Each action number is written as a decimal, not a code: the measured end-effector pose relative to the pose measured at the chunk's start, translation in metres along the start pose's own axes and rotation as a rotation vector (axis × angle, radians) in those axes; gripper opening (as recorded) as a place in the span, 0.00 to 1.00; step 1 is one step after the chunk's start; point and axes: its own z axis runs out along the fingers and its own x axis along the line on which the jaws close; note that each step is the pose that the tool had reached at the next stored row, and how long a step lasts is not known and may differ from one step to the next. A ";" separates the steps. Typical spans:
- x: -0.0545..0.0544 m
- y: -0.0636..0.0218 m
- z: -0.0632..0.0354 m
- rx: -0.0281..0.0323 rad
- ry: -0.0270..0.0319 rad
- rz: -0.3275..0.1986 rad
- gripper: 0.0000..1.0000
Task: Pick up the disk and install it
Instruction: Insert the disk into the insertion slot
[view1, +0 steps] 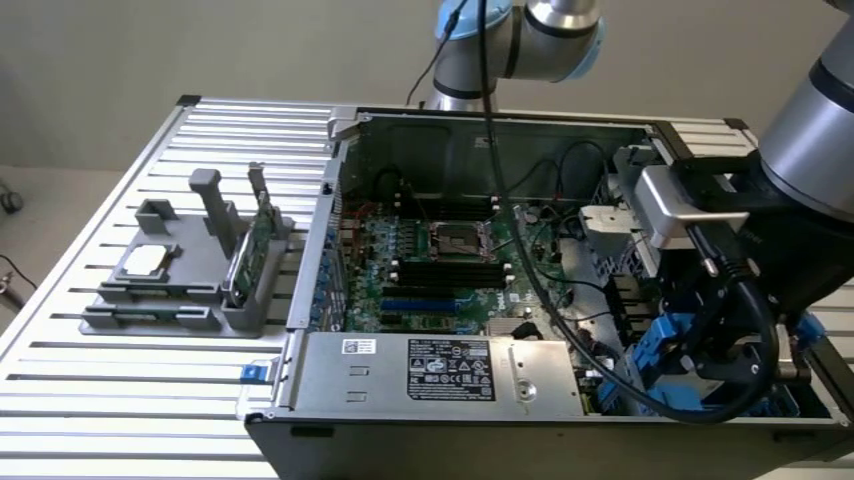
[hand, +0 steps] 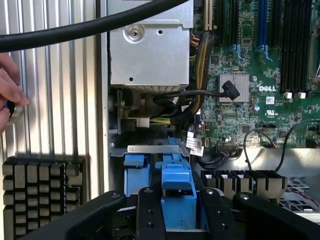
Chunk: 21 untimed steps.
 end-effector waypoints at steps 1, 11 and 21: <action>0.000 0.0004 0.0016 -0.0004 0.0015 0.000 0.35; -0.007 0.0000 0.0000 0.0004 0.0321 0.000 0.47; -0.010 -0.0116 -0.0163 0.0008 0.0575 -0.002 0.47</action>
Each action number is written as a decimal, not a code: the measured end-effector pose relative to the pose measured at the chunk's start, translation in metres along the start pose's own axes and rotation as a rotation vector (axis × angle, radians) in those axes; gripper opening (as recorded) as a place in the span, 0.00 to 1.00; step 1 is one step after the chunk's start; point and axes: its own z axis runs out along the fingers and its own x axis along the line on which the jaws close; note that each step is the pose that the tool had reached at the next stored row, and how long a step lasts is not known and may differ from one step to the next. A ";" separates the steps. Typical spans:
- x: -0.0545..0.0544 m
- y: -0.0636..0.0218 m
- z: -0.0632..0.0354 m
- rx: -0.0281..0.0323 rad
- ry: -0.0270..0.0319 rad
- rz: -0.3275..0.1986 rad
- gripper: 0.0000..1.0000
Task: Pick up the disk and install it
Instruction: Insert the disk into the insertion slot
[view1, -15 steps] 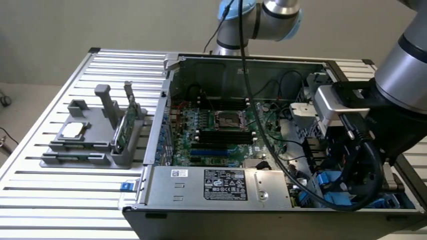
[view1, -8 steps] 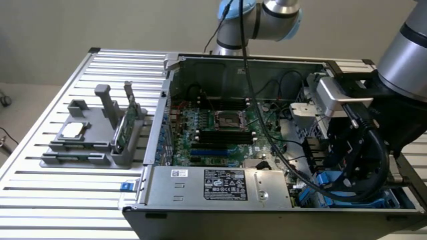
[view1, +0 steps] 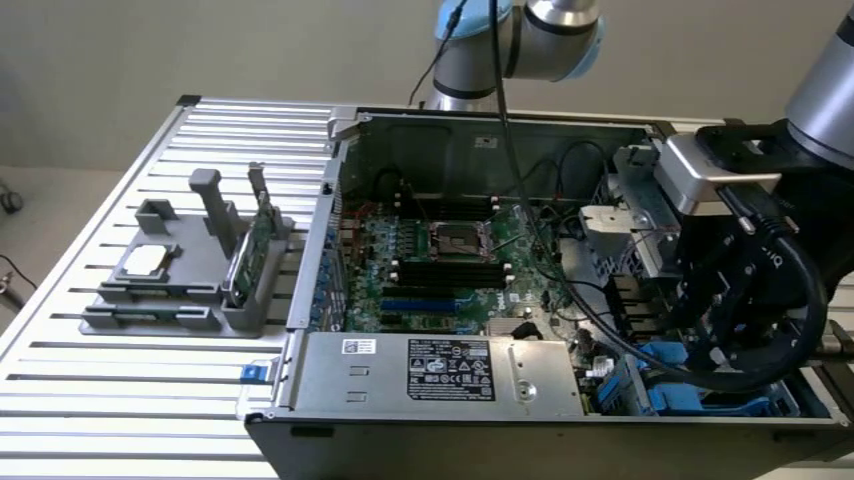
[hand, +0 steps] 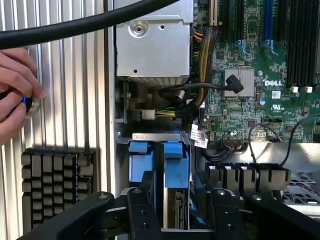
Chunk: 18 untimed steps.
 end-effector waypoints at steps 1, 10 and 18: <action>0.000 -0.0016 -0.0010 0.0000 0.0003 -0.001 0.45; -0.006 -0.0090 -0.0027 0.0005 0.0053 -0.008 0.11; -0.009 -0.0171 0.0025 0.0007 0.0103 -0.010 0.11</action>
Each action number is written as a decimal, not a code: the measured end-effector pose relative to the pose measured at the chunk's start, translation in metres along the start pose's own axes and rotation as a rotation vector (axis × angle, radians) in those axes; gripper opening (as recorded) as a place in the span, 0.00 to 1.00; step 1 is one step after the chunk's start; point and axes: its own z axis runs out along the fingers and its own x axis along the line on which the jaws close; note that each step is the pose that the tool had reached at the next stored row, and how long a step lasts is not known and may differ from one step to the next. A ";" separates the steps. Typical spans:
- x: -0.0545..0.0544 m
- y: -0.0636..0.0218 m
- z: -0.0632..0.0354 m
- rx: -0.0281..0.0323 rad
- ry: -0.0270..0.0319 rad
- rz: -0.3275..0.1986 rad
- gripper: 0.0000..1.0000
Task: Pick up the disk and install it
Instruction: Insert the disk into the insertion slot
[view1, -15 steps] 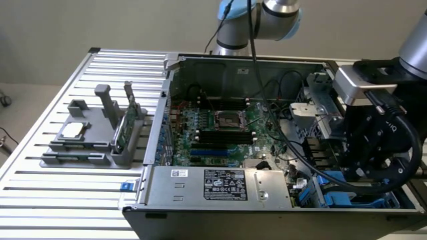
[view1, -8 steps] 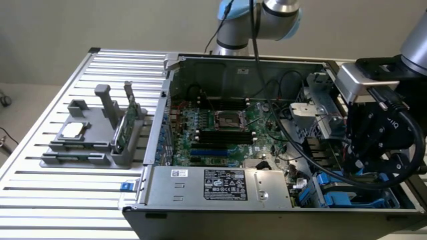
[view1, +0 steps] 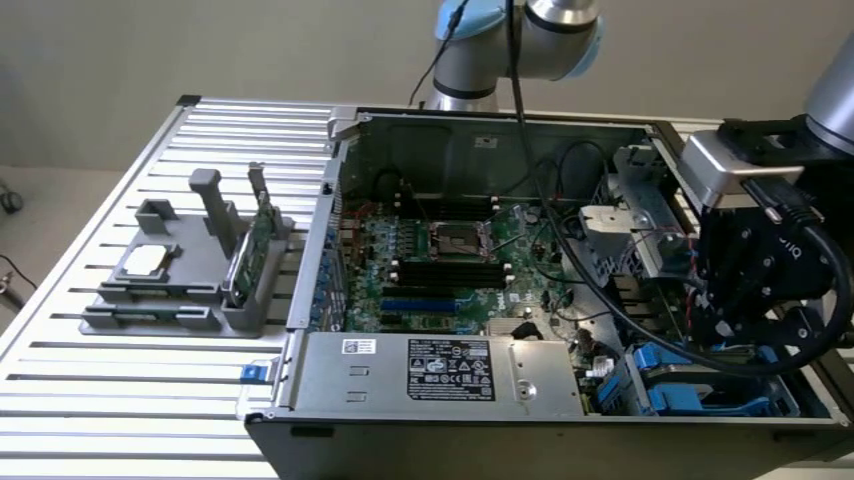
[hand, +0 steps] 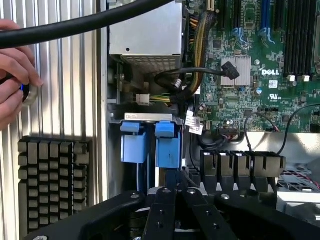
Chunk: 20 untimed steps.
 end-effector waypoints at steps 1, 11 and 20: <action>0.000 -0.0005 0.0016 0.0000 0.0015 0.000 0.11; -0.001 -0.0056 0.0173 -0.0001 0.0195 0.000 0.11; -0.002 -0.0072 0.0228 0.0000 0.0288 0.000 0.11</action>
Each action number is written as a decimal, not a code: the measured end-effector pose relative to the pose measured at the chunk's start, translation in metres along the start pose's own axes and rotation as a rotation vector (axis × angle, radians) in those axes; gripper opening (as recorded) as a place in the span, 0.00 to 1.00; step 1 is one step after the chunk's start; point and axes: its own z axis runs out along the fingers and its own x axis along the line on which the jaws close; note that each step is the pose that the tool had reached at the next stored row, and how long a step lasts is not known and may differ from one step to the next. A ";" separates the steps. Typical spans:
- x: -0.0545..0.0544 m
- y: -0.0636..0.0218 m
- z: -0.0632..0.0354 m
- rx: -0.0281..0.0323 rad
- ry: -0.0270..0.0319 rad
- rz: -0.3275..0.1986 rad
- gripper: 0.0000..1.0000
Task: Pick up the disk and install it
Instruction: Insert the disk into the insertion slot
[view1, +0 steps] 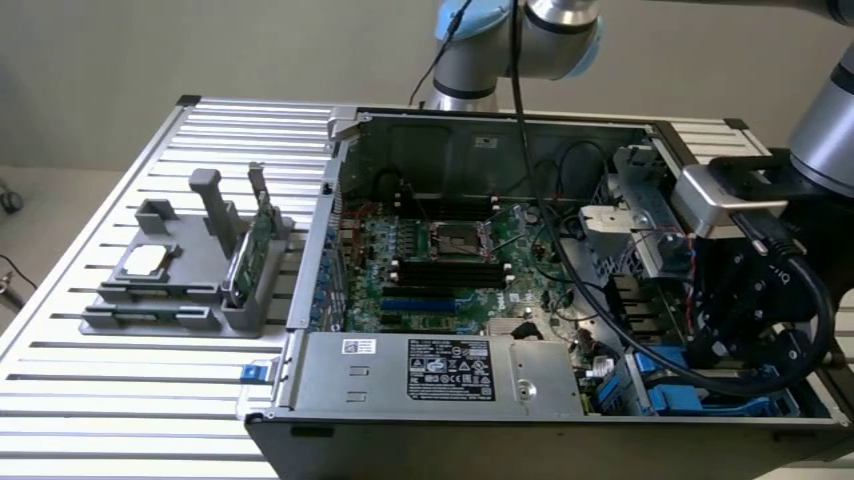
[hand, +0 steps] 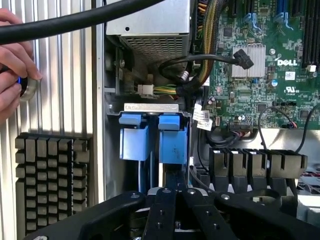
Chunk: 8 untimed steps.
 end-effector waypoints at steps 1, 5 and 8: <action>0.000 0.0000 0.0006 0.0000 0.0005 0.000 0.11; 0.000 0.0000 0.0020 0.0000 0.0027 0.000 0.11; 0.000 0.0000 0.0034 0.0000 0.0045 0.000 0.11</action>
